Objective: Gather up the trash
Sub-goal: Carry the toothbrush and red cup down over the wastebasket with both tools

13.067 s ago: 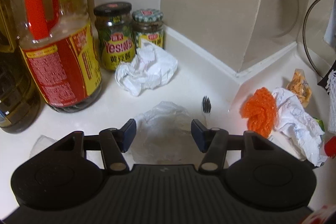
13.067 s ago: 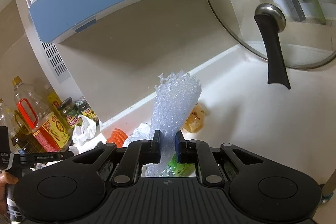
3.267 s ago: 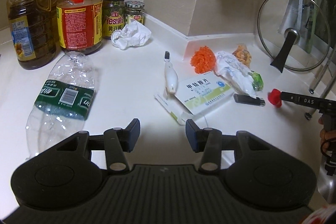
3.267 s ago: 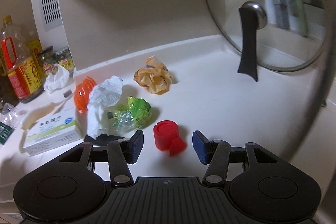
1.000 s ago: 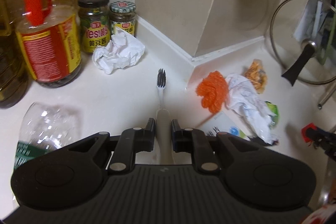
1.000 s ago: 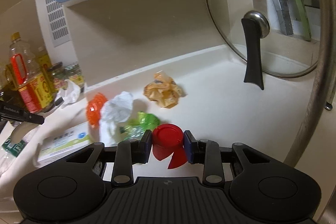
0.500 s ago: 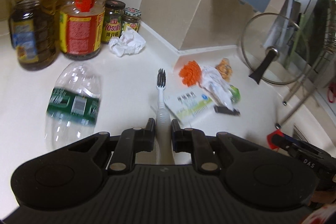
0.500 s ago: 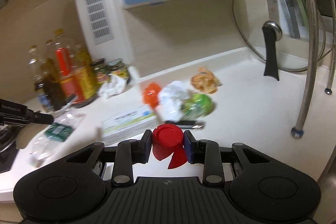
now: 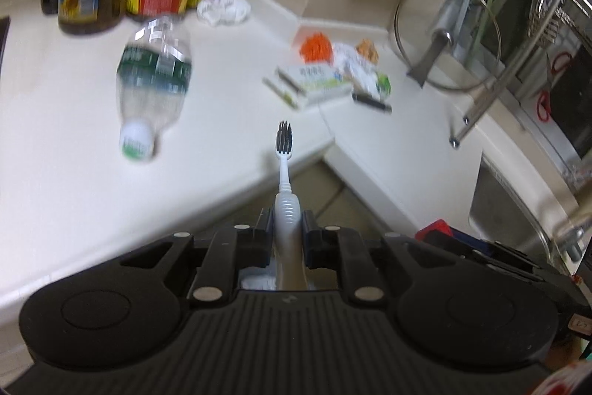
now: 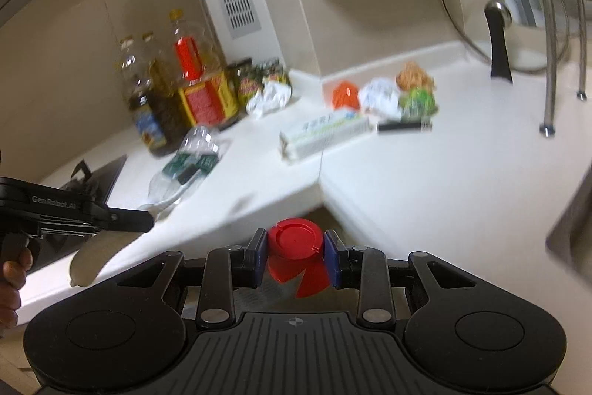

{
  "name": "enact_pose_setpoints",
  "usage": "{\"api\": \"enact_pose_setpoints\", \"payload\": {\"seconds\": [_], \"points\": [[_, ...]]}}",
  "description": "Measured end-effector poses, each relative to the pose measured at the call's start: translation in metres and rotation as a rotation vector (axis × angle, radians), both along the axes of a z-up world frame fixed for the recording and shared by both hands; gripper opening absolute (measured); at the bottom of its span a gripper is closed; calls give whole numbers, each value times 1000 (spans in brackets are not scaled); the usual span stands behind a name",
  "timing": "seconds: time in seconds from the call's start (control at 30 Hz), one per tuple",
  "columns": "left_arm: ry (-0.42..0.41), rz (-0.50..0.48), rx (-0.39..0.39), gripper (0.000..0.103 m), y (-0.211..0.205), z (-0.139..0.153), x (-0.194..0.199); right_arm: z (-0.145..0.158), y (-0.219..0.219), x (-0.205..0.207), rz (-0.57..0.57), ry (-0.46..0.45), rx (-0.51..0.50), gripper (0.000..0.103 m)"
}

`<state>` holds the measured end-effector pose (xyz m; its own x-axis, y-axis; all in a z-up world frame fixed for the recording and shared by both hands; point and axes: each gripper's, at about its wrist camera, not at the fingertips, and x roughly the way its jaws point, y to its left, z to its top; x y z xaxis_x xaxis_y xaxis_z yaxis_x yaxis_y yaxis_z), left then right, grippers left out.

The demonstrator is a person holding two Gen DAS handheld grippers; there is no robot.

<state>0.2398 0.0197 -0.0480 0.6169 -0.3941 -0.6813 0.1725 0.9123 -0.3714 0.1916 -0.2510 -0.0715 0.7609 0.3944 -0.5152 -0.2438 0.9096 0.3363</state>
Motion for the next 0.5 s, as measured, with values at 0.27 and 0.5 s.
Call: {"api": "enact_pose_setpoints", "payload": {"seconds": [0.27,0.5], "points": [[104,-4,6,14,-3,-47,-26,-38,15,-27,10,113,-27,33],[214,20,19,14,-19,-98,-32,-81,18,-24,60,201,-62,33]]}}
